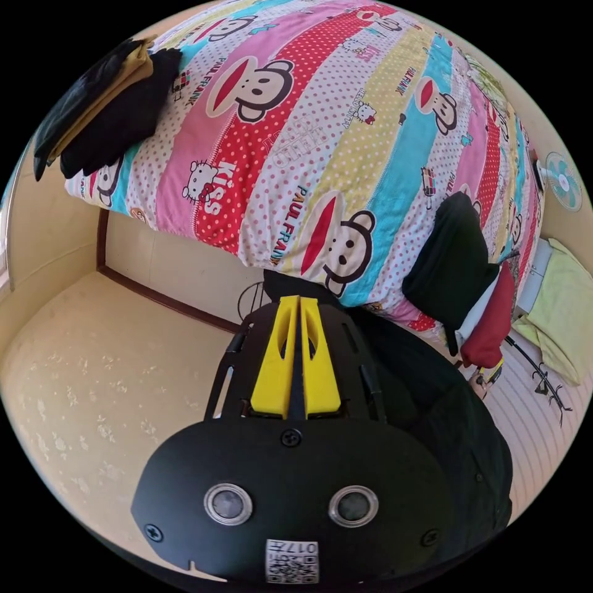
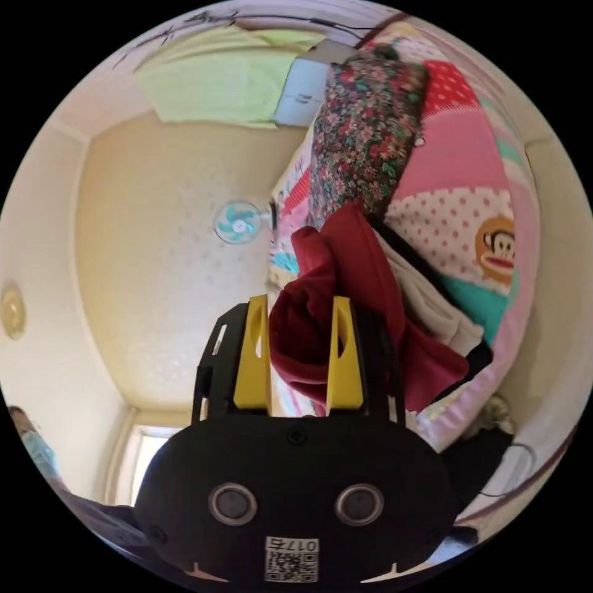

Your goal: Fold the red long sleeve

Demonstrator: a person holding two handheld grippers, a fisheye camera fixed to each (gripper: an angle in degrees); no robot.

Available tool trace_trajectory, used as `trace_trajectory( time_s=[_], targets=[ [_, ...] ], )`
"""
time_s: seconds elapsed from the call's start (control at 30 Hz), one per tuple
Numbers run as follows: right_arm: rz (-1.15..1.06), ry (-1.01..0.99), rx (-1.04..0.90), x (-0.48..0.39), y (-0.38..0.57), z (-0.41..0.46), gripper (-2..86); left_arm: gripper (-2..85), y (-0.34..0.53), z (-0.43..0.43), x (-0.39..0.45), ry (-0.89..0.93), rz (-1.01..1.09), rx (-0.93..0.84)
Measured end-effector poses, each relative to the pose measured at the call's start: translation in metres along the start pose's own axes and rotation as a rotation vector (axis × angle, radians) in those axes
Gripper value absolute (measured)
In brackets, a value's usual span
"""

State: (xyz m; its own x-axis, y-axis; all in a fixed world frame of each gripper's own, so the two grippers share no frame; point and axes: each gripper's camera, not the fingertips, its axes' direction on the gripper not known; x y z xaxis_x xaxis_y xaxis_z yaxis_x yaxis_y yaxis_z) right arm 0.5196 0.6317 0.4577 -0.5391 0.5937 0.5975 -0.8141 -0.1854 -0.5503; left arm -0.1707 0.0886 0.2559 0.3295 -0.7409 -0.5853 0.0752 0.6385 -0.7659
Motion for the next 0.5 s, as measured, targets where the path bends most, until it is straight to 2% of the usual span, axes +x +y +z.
trace_trajectory(
  time_s=[0.1, 0.23, 0.27, 0.33, 0.4, 0.43, 0.5],
  targets=[
    [-0.081, 0.099, -0.156, -0.044, -0.023, 0.035, 9.3, -0.3, -0.004, -0.003, -0.007, 0.085, 0.019, 0.056],
    [-0.466, -0.072, -0.306, -0.15, 0.01, 0.069, 7.3, 0.7, -0.012, -0.025, 0.021, 0.208, 0.195, 0.192],
    [-0.558, -0.151, -0.429, -0.179, 0.033, 0.089, 7.1, 1.0, -0.013, -0.029, 0.027, 0.224, 0.224, 0.21],
    [-0.669, -0.158, -0.659, -0.211, 0.078, 0.131, 7.0, 2.0, -0.019, -0.04, 0.051, 0.288, 0.328, 0.251],
    [-0.853, 0.019, -0.934, -0.228, 0.153, 0.184, 7.1, 2.7, -0.024, -0.043, 0.067, 0.317, 0.376, 0.253],
    [-0.886, 0.05, -1.002, -0.227, 0.17, 0.195, 7.1, 3.0, -0.027, -0.043, 0.076, 0.327, 0.404, 0.252],
    [-0.871, 0.103, -1.324, -0.209, 0.218, 0.232, 7.3, 3.5, -0.031, -0.038, 0.085, 0.32, 0.438, 0.239]
  ],
)
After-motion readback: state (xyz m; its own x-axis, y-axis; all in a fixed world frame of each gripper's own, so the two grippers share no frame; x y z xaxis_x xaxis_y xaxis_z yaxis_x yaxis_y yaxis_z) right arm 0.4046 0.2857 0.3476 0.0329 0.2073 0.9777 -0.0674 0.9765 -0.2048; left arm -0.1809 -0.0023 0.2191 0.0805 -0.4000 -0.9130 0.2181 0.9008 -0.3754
